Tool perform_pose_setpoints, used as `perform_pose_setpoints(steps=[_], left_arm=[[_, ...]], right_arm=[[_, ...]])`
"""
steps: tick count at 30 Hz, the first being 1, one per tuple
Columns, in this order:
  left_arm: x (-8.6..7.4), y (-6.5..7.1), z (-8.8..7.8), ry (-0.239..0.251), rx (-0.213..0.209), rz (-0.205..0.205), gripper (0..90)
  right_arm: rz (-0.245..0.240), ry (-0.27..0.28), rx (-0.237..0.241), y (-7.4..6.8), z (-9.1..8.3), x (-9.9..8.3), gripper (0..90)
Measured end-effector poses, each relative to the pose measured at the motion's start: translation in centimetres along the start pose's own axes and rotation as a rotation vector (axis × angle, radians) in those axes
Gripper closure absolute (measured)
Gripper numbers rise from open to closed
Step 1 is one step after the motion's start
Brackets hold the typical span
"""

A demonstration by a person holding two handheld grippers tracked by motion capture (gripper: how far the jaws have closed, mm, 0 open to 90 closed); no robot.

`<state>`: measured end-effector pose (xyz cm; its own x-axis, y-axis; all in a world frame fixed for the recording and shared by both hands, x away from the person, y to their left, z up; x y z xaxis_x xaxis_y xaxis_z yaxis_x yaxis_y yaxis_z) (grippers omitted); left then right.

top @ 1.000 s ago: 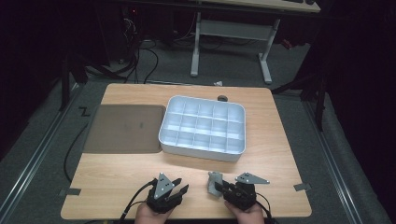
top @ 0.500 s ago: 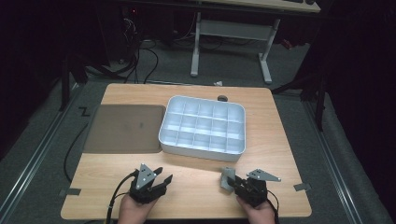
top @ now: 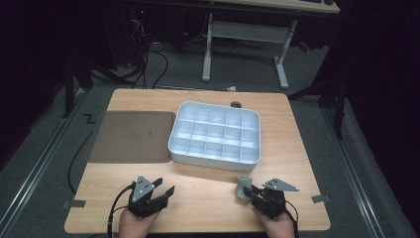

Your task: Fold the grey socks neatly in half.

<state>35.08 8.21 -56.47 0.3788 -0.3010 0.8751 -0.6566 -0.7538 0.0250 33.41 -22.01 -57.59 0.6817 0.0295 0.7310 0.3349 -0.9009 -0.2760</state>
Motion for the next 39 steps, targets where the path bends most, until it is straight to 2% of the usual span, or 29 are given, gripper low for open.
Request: perform_pose_setpoints(steps=[5,10,18,24,39], left_arm=[[-0.4,0.2,0.4,-0.011,-0.012,0.012,46.0],[-0.2,0.7,0.4,-0.013,-0.024,0.038,45.6],[-0.2,0.5,0.2,-0.016,-0.039,0.024,44.8],[-0.3,0.5,0.3,-0.028,-0.045,0.021,44.3],[-0.4,0.8,0.5,-0.038,-0.051,0.035,44.1]], right_arm=[[-0.032,-0.065,-0.019,0.2,-0.1,0.5,73.8],[-0.105,-0.143,-0.062,0.1,-0.5,0.9,73.7],[-0.144,-0.23,-0.086,0.1,-0.6,1.1,73.5],[-0.216,-0.303,-0.118,0.1,-0.9,1.4,73.5],[-0.343,-0.467,-0.176,0.2,-1.5,1.8,73.5]])
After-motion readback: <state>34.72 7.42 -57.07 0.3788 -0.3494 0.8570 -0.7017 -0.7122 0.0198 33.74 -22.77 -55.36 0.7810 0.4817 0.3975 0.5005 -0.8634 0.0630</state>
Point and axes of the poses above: each handheld gripper's, and its own axes: z roughly forward along the jaws, x roughly out of its top, y roughly to its right, the point moved 9 cm from there along z, roughly forward along the jaws, and after that the axes turned 7 degrees about z, right-handed, at the moved point
